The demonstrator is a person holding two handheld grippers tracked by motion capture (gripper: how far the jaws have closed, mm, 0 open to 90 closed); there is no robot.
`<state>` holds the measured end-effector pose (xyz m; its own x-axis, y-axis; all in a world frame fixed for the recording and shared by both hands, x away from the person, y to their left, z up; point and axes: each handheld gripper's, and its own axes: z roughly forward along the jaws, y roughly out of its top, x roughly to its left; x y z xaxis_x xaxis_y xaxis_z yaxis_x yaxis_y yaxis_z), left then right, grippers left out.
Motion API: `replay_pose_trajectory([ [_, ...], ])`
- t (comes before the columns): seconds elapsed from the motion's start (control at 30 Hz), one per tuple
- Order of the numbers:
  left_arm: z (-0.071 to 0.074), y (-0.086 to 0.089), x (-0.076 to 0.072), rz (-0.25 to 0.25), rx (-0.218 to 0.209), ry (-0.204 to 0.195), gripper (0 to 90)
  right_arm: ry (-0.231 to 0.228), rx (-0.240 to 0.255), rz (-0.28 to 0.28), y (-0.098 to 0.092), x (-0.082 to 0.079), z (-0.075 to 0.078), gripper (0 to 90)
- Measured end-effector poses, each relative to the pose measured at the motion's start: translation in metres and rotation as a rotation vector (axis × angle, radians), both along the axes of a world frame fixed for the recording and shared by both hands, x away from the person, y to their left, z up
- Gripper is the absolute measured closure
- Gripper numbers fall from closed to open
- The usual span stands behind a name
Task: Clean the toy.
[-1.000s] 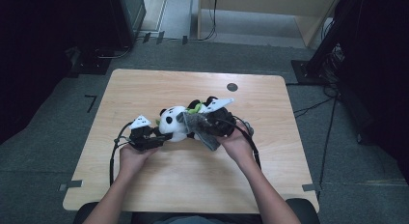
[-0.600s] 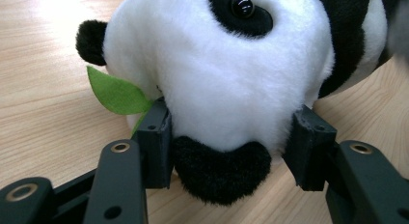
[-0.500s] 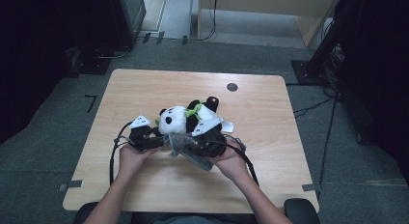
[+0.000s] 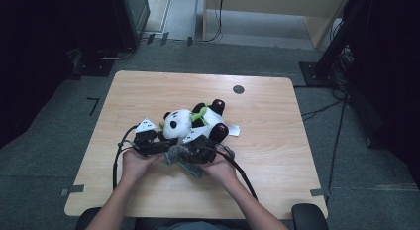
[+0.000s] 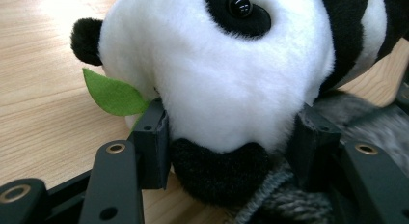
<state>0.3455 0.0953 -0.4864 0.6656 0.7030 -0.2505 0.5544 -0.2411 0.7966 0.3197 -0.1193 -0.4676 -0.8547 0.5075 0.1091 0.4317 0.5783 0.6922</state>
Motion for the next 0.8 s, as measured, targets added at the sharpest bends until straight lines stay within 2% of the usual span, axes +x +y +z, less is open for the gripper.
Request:
replay_pose_trajectory([
  [0.07,-0.001,0.000,0.000,0.000,0.004,-0.005,41.8,-0.023,-0.009,-0.021,0.001,0.003,0.000,75.8],
  [0.23,-0.001,0.000,0.000,-0.003,0.007,-0.007,42.3,-0.022,-0.003,-0.065,-0.005,0.006,-0.001,75.8],
  [0.3,-0.002,0.001,0.000,-0.007,0.011,-0.012,42.5,-0.032,-0.003,-0.108,-0.016,0.004,0.001,75.9],
  [0.37,-0.002,0.000,0.000,-0.007,0.011,-0.012,42.5,-0.032,0.005,-0.117,-0.020,0.003,0.001,75.8],
  [0.43,-0.002,0.000,-0.001,-0.007,0.019,-0.016,42.4,-0.031,0.026,-0.147,-0.034,0.001,0.003,75.9],
  [0.5,-0.002,0.000,-0.001,-0.007,0.021,-0.017,42.4,-0.035,0.030,-0.150,-0.037,0.001,0.004,75.8],
  [0.53,-0.002,0.000,-0.002,-0.004,0.020,-0.015,42.3,-0.041,0.044,-0.169,-0.048,-0.003,0.005,75.9],
  [0.67,-0.003,0.000,-0.003,0.000,0.022,-0.019,42.3,-0.049,0.053,-0.186,-0.060,-0.007,0.006,75.8],
  [0.7,-0.003,0.000,-0.003,0.000,0.022,-0.020,42.3,-0.055,0.058,-0.200,-0.071,-0.011,0.006,75.8],
  [0.8,-0.003,0.000,-0.003,-0.001,0.022,-0.019,42.2,-0.059,0.061,-0.220,-0.084,-0.016,0.007,75.8],
])
